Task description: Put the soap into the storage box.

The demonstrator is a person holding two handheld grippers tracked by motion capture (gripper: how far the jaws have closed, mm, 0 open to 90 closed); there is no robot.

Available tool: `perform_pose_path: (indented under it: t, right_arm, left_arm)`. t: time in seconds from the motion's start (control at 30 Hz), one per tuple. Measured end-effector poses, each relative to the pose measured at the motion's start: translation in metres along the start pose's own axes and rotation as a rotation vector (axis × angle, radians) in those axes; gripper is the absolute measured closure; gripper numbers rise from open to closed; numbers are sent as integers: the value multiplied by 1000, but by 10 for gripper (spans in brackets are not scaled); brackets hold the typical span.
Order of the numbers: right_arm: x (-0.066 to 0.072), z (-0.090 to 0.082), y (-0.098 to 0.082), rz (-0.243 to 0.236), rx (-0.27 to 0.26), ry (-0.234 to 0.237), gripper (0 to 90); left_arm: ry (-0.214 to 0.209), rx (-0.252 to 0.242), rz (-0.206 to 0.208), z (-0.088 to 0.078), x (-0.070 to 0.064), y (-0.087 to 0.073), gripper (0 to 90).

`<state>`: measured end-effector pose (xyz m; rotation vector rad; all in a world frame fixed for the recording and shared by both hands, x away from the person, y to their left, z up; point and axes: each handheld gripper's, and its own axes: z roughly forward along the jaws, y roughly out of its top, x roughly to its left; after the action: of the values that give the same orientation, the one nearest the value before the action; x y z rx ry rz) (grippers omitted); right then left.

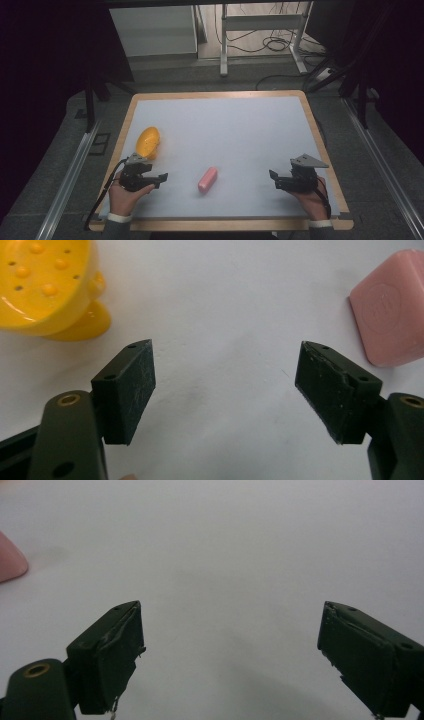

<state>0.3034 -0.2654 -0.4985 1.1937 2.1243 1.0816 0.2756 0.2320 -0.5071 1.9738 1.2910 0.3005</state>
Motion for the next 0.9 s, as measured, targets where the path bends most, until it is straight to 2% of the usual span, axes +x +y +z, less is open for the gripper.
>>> perform_pose_path:
  t: [0.17, 0.3, 0.47, 0.63, 0.7, 0.8, 0.9]
  right_arm:
    - [-2, -1, -3, -10, -11, -2, 111]
    - [-4, -4, -3, 12, -17, -1, 113]
    - [-6, -5, -4, 24, -24, -7, 114]
    - [-8, -5, -5, 31, -30, 14, 114]
    - [-9, -5, -6, 26, -28, 16, 114]
    - [-11, -3, -7, 19, -26, 17, 114]
    - [-14, -3, -8, 36, -18, 25, 118]
  left_arm:
    - [-2, -4, -5, -1, 0, 0, 244]
    - [-7, 0, 1, 0, -1, 0, 250]
    - [-10, -18, -13, -2, -1, 0, 250]
    - [11, -27, -35, -5, -1, 2, 257]
    - [31, -20, -31, -5, -2, 3, 258]
    - [36, -19, -26, -5, -5, 6, 258]
    - [48, -8, -27, -4, -5, 7, 259]
